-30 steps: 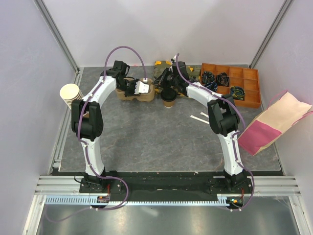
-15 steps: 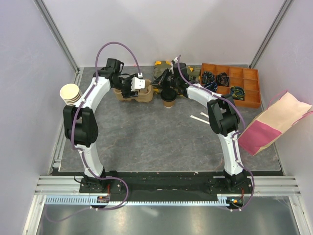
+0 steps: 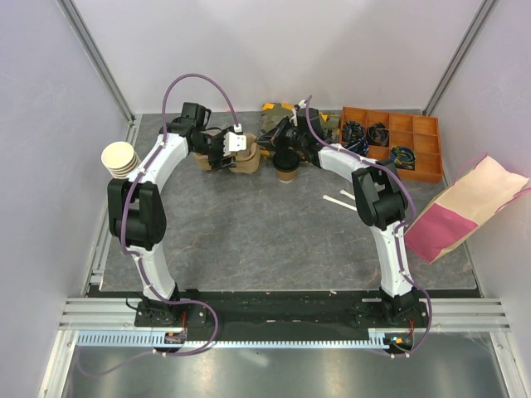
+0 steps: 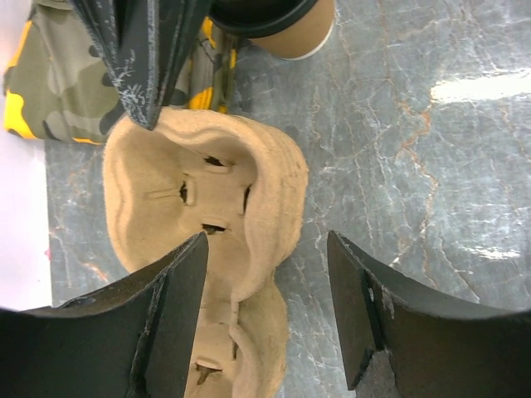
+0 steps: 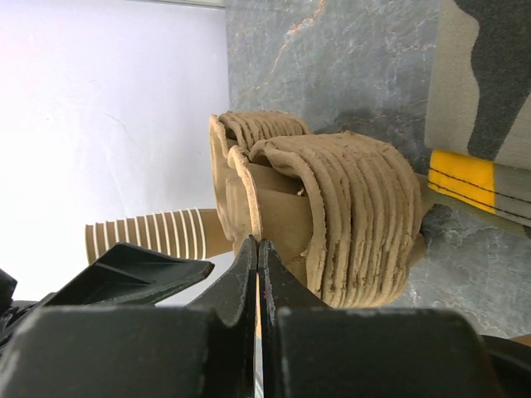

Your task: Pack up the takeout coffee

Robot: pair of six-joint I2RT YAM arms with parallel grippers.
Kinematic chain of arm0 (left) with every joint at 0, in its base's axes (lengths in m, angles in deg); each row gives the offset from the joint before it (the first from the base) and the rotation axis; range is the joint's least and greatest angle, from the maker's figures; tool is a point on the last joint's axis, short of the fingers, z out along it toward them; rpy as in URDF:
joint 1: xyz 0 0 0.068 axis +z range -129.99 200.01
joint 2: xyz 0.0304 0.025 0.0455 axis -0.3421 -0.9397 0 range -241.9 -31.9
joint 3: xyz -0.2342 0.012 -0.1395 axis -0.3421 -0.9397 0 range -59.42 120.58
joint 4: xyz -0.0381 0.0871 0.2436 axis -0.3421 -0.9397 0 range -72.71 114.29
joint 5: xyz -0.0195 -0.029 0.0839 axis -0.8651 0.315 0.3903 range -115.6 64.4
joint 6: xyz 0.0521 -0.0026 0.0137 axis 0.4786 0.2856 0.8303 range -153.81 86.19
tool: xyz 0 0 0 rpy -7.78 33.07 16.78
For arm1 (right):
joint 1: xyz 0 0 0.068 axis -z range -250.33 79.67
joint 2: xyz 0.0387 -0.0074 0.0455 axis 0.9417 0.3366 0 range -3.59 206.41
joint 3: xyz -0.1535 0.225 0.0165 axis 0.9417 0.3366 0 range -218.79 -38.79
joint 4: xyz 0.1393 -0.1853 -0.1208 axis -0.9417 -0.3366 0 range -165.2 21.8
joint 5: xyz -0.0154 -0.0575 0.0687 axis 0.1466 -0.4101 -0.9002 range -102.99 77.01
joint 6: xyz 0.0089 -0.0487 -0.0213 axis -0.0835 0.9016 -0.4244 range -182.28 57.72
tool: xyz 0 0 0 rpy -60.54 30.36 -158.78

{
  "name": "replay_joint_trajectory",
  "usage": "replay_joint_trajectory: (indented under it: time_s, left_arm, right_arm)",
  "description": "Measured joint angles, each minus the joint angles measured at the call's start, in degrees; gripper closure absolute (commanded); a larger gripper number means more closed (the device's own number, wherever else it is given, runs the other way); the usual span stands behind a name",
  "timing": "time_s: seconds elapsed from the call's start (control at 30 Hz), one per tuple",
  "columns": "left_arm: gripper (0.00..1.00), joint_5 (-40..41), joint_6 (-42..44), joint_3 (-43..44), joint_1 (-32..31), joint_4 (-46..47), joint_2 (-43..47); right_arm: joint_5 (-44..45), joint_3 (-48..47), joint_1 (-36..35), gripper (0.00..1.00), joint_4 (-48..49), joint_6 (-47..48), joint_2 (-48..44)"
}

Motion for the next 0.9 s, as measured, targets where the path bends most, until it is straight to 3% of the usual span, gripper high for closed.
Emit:
replay_joint_trajectory:
  time_s: [0.5, 0.9]
  left_arm:
    - [0.53, 0.57, -0.15, 0.02, -0.50, 2.89, -1.07]
    - [0.94, 1.68, 0.17, 0.02, -0.63, 3.10, -2.19]
  right_arm:
    - [-0.94, 0.68, 0.13, 1.00, 3.06, -3.48, 0.00]
    - [-1.31, 0.72, 0.17, 1.00, 3.39, -3.63, 0.00]
